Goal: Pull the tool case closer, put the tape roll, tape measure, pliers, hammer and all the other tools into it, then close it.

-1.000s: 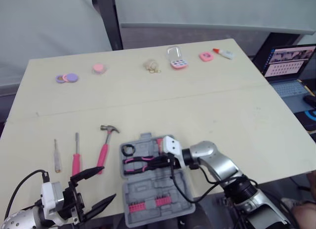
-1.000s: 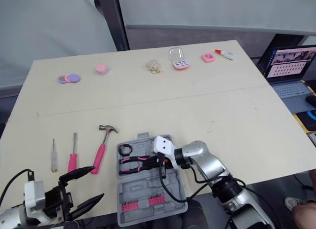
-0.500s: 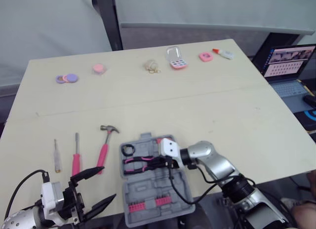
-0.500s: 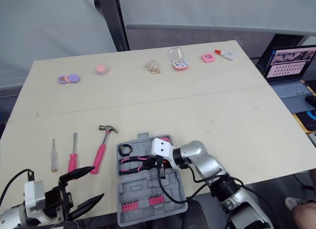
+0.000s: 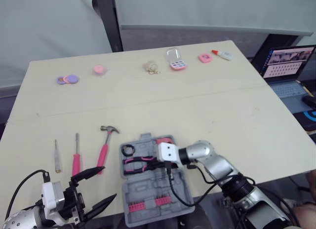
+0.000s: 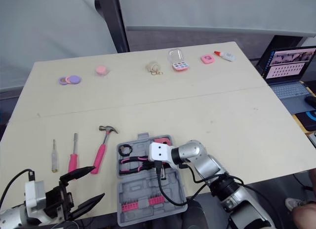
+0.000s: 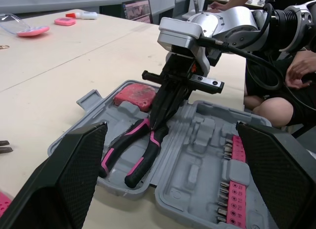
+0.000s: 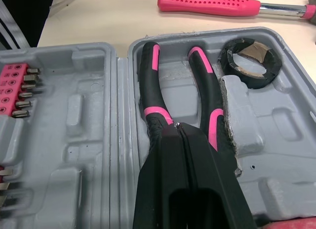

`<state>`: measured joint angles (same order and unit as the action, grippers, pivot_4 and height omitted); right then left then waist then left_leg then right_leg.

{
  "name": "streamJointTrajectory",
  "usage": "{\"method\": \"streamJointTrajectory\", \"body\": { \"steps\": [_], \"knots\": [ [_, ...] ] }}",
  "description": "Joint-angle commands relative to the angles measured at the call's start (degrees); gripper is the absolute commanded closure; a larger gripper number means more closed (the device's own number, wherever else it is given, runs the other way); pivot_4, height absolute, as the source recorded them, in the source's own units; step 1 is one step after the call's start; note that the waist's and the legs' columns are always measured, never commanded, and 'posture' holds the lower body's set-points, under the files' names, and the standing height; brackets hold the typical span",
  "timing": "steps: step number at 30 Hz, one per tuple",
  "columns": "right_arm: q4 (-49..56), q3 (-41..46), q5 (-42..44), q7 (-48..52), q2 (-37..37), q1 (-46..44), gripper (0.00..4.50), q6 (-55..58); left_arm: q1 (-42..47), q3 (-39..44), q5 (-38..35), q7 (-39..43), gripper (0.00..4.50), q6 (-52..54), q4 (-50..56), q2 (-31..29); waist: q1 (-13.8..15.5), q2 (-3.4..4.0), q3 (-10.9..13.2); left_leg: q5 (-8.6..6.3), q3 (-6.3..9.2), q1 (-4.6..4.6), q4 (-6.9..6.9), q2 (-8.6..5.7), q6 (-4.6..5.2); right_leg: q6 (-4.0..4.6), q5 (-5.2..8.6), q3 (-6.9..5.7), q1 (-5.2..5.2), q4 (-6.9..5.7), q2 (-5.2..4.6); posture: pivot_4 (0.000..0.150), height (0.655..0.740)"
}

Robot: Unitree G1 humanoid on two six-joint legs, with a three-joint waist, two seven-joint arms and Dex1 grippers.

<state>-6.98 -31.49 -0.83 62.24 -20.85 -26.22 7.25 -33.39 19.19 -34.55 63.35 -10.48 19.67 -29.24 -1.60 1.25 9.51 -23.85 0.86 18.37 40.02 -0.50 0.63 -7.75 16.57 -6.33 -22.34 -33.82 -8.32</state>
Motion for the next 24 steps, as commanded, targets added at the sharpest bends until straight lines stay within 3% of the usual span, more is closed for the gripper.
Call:
{"method": "streamJointTrajectory", "body": {
  "steps": [1,10,15,20,24],
  "knots": [
    [-6.3,-3.41,-5.35,-0.29,-2.71,2.58,4.48,2.0,-0.87,0.1,0.07,-0.2,0.0,-0.87,1.45,0.38,0.0,0.0,-0.06,0.0,0.0,-0.01,0.0,0.0,0.0,0.0,0.0,0.0,0.0,0.0,0.0,0.15,0.74],
    [-7.08,-3.9,-6.13,-0.47,-3.23,2.96,4.48,2.01,-0.8,-0.16,0.2,0.0,0.0,-1.05,1.18,0.55,0.03,0.01,-0.19,-0.01,0.01,-0.1,-0.01,0.0,0.0,0.01,0.01,0.01,0.12,0.04,-0.02,0.15,0.74],
    [-3.68,-0.4,-2.19,-1.15,-1.44,2.12,4.48,4.07,0.07,-0.11,0.36,-0.23,0.0,-0.66,0.82,0.2,0.06,0.04,-0.21,-0.01,0.03,-0.11,-0.01,0.0,-0.01,0.02,0.01,0.01,0.14,0.06,-0.03,0.15,0.74],
    [6.18,4.82,3.87,-0.24,-1.74,0.55,4.48,10.09,0.6,0.34,1.36,-2.39,0.0,2.65,2.5,-1.77,0.12,0.09,-0.13,-0.01,0.03,0.0,0.0,0.0,-0.01,0.02,0.01,0.01,0.03,0.04,-0.05,0.15,0.74],
    [19.87,13.22,11.05,-0.37,-5.47,-0.86,4.48,19.45,1.22,0.58,3.91,-8.69,0.0,12.71,6.73,-6.73,0.26,0.25,0.22,0.0,0.12,0.44,0.07,-0.05,0.01,-0.06,-0.04,0.0,-0.25,-0.05,-0.06,0.15,0.74]
  ]
}}
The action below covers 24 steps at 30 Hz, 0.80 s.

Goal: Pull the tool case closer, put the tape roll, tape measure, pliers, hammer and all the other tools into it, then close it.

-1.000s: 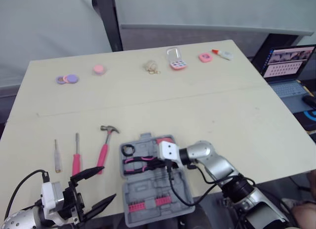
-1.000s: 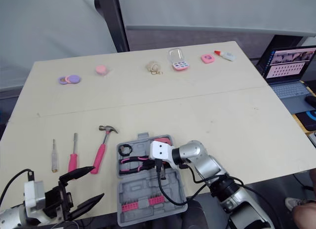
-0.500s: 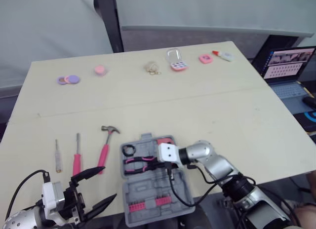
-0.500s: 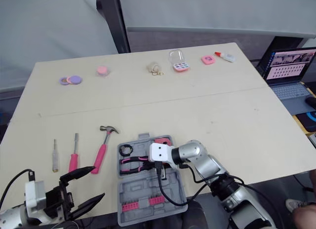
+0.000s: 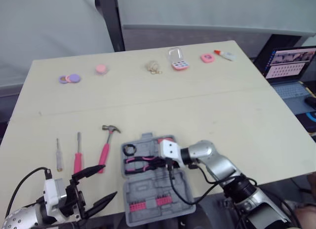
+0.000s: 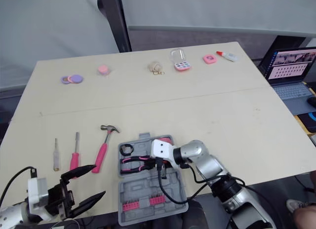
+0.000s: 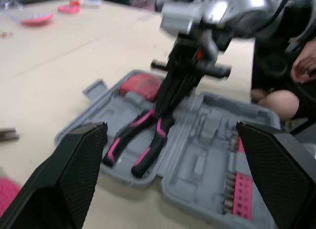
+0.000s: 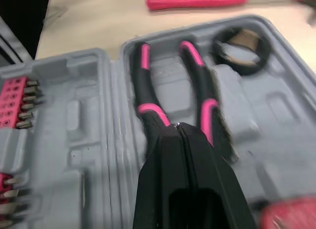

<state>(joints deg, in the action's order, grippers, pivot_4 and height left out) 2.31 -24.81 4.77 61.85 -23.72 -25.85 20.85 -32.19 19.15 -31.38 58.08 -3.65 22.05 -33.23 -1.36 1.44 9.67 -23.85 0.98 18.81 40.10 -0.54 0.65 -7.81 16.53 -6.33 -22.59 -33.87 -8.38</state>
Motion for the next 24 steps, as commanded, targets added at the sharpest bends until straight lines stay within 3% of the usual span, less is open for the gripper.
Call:
{"method": "streamJointTrajectory", "body": {
  "steps": [1,5,10,15,21,24],
  "knots": [
    [12.87,7.81,6.55,0.01,-3.73,-1.11,4.48,7.72,-0.09,0.61,0.44,-3.76,0.0,7.42,5.22,-3.6,0.0,0.08,0.08,0.01,0.04,0.17,0.02,0.0,0.01,-0.04,-0.02,-0.02,-0.11,0.01,0.01,0.15,0.74],
    [26.96,19.24,15.1,1.96,-15.19,4.65,4.48,18.74,-0.48,1.87,-1.25,-5.0,0.0,18.74,9.82,-10.82,0.55,0.11,0.18,-0.02,0.2,0.45,-0.06,0.0,0.04,-0.04,-0.02,-0.19,-0.24,0.13,0.03,0.15,0.74],
    [35.97,31.13,20.46,1.83,-25.8,19.69,4.48,25.0,-1.07,3.86,-4.12,-2.87,0.0,22.46,9.37,-11.91,1.53,0.17,0.28,-0.17,0.05,0.44,-0.17,-0.11,0.25,-0.05,-0.03,-0.31,-0.2,0.34,0.04,0.15,0.74],
    [39.96,39.73,23.33,-0.39,-28.16,34.08,4.48,28.23,-2.74,3.94,-2.18,-0.07,0.0,20.91,5.5,-10.99,1.73,-0.12,0.47,-0.21,-0.2,0.34,-0.04,-0.4,0.34,-0.24,-0.13,-0.29,-0.02,0.42,0.01,0.15,0.74],
    [39.19,42.7,21.24,-2.36,-27.23,47.02,4.48,24.34,-2.88,4.07,-1.87,2.05,0.0,20.1,2.77,-10.15,2.75,-0.34,0.6,-0.11,-0.23,0.21,0.09,-0.39,0.32,-0.35,-0.19,-0.11,0.08,0.42,0.02,0.15,0.74],
    [39.04,43.46,21.09,-4.04,-26.08,49.99,4.5,22.94,-2.69,3.87,-1.8,2.81,1.31,19.92,1.5,-10.0,2.8,-0.35,0.61,-0.1,-0.25,0.14,0.1,-0.39,0.32,-0.34,-0.19,0.01,0.08,0.43,-0.01,0.15,0.74]
  ]
}}
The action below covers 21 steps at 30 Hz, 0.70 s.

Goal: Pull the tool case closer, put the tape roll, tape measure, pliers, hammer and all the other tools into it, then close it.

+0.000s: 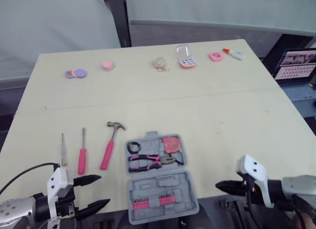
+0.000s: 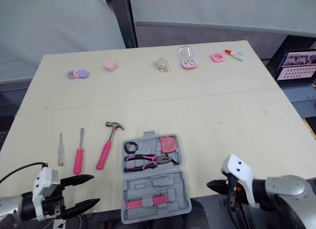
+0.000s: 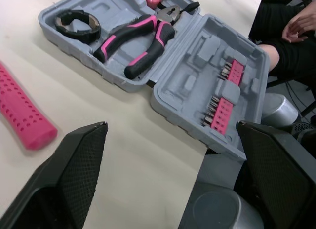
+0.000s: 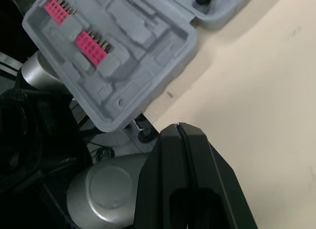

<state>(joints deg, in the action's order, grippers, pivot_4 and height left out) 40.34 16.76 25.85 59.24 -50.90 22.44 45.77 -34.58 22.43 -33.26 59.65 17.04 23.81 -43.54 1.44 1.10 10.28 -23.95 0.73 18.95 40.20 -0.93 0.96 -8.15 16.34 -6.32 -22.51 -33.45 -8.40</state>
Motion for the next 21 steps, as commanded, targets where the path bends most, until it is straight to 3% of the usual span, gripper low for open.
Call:
{"method": "streamJointTrajectory", "body": {
  "steps": [1,6,12,21],
  "knots": [
    [0.91,1.85,-0.25,-1.96,1.41,2.81,4.5,-2.59,-0.2,0.44,0.25,1.37,1.83,-0.98,-0.75,0.4,0.0,-0.01,0.0,0.0,0.01,-0.01,0.0,0.01,-0.01,0.0,0.0,0.0,0.0,-0.02,0.0,0.15,0.74],
    [0.97,2.76,-0.13,-3.0,2.06,5.61,4.5,-4.85,0.7,0.08,0.73,1.71,4.47,-1.44,-2.23,0.43,-0.02,-0.01,0.0,0.0,0.02,0.02,-0.02,-0.04,0.0,0.0,0.0,-0.02,-0.02,-0.15,0.01,0.15,0.74],
    [-0.12,1.27,-0.57,-4.74,1.69,2.24,4.5,-5.93,4.33,-2.28,4.52,-1.91,4.47,-1.19,-2.81,0.73,-0.06,-0.02,-0.01,0.01,0.02,0.01,0.0,-0.07,0.02,-0.02,-0.01,0.0,0.0,-0.17,0.01,0.15,0.74],
    [-10.58,-13.1,-9.22,-9.25,2.6,-10.83,4.5,-11.21,17.12,-15.91,12.05,-10.0,4.47,11.7,0.56,-2.43,-0.09,-0.05,-0.02,0.07,0.03,-0.05,0.04,-0.13,-0.01,-0.02,-0.01,0.05,-0.05,-0.34,0.01,0.15,0.74]
  ]
}}
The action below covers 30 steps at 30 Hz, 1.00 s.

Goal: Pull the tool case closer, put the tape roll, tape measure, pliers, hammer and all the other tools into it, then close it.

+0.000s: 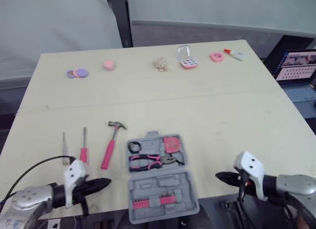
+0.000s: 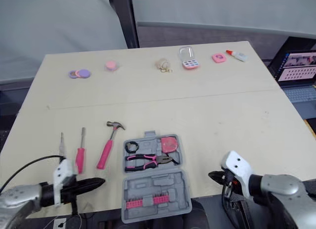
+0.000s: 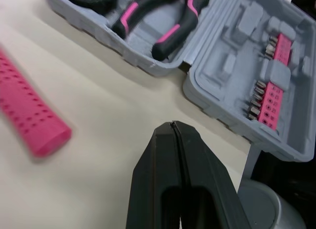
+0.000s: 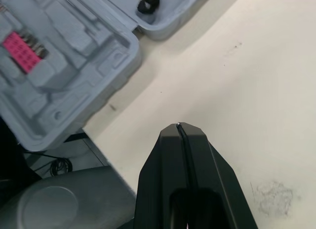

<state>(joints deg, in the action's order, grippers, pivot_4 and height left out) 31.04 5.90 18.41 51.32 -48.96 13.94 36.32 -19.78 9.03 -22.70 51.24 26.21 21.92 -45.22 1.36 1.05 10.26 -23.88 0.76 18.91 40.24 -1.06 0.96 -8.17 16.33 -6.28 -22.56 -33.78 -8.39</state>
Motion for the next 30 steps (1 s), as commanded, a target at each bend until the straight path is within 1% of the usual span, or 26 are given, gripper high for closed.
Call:
{"method": "streamJointTrajectory", "body": {
  "steps": [1,8,16,30],
  "knots": [
    [-2.32,-3.44,-2.59,-1.78,0.91,-3.6,4.5,-2.18,3.46,-3.71,2.19,-2.09,4.47,3.43,2.89,-0.9,-0.04,0.0,0.0,0.01,0.0,0.02,0.02,0.0,0.0,0.0,0.0,0.0,0.0,-0.01,0.0,0.15,0.74],
    [-5.22,-8.86,-4.98,-3.09,3.11,-7.7,4.5,-3.69,8.34,-9.49,3.79,-2.66,4.47,7.79,3.19,-1.3,-0.07,0.0,0.0,0.03,0.0,0.04,0.05,0.0,-0.04,-0.01,0.0,-0.04,-0.03,-0.03,0.01,0.15,0.74],
    [-6.68,-14.56,-6.79,-3.35,6.05,-11.58,4.5,-3.66,10.49,-15.44,7.08,-2.67,4.47,6.93,1.05,-0.5,-0.1,0.01,0.0,0.13,0.0,0.03,0.12,0.01,-0.15,-0.02,-0.01,-0.02,-0.02,-0.1,0.01,0.15,0.74],
    [-8.88,-19.7,-8.11,-3.23,9.31,-16.3,4.5,-3.61,13.68,-18.2,9.8,-4.45,4.47,5.36,-1.76,3.55,0.17,0.03,-0.02,0.25,0.09,0.03,0.2,-0.14,-0.06,-0.12,-0.08,0.0,0.05,-0.16,-0.15,0.15,0.74]
  ]
}}
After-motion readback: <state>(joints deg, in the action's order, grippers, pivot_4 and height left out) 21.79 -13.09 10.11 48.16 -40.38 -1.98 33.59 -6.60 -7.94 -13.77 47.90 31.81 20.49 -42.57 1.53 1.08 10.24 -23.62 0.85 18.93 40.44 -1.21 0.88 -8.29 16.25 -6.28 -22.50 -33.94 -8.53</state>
